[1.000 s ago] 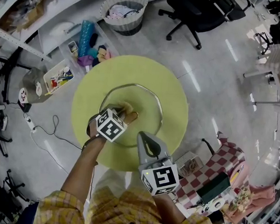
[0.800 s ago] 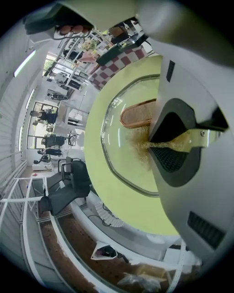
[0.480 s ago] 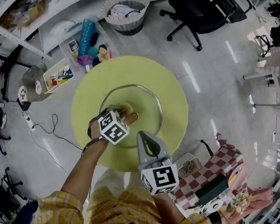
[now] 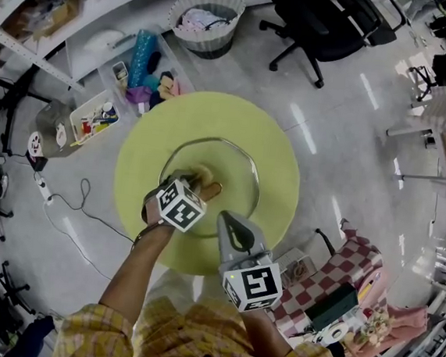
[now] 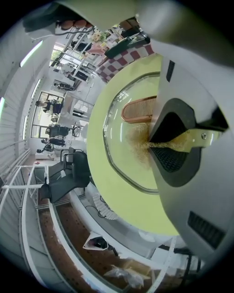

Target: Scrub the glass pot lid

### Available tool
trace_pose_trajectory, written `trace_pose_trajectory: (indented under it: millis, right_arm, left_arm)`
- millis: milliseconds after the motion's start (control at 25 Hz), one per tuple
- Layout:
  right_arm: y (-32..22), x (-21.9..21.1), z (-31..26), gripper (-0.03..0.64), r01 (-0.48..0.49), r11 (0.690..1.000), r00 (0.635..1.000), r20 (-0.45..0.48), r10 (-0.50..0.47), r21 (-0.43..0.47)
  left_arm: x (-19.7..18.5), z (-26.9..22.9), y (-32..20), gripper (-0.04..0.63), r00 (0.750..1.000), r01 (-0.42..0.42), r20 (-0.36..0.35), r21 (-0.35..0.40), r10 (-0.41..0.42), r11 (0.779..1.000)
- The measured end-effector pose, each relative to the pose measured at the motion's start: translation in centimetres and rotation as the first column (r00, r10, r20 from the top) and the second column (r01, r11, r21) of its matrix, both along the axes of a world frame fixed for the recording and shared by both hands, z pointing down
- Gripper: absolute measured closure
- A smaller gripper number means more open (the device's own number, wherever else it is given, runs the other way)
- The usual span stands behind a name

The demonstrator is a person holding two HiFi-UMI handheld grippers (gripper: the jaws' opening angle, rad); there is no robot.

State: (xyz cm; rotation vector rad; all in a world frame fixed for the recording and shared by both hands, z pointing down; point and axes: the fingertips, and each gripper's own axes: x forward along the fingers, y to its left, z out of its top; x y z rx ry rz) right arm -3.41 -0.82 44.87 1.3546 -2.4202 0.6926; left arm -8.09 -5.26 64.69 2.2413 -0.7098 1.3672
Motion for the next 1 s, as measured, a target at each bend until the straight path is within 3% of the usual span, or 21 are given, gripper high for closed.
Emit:
trace_pose_trajectory:
  millis: [360, 1000]
  right_arm:
    - [-0.1, -0.6, 0.2, 0.618, 0.004, 1.000, 1.000, -0.006, -0.004, -0.004]
    - [-0.4, -2.0, 0.4, 0.620, 0.028, 1.000, 1.000, -0.011, -0.028, -0.007]
  left_arm:
    - [-1.0, 0.0, -0.5, 0.557, 0.998, 0.060, -0.022, -0.008, -0.061, 0.998]
    - [-5.3, 0.6, -1.5, 0.557, 0.986, 0.164, -0.001, -0.005, -0.164, 0.986]
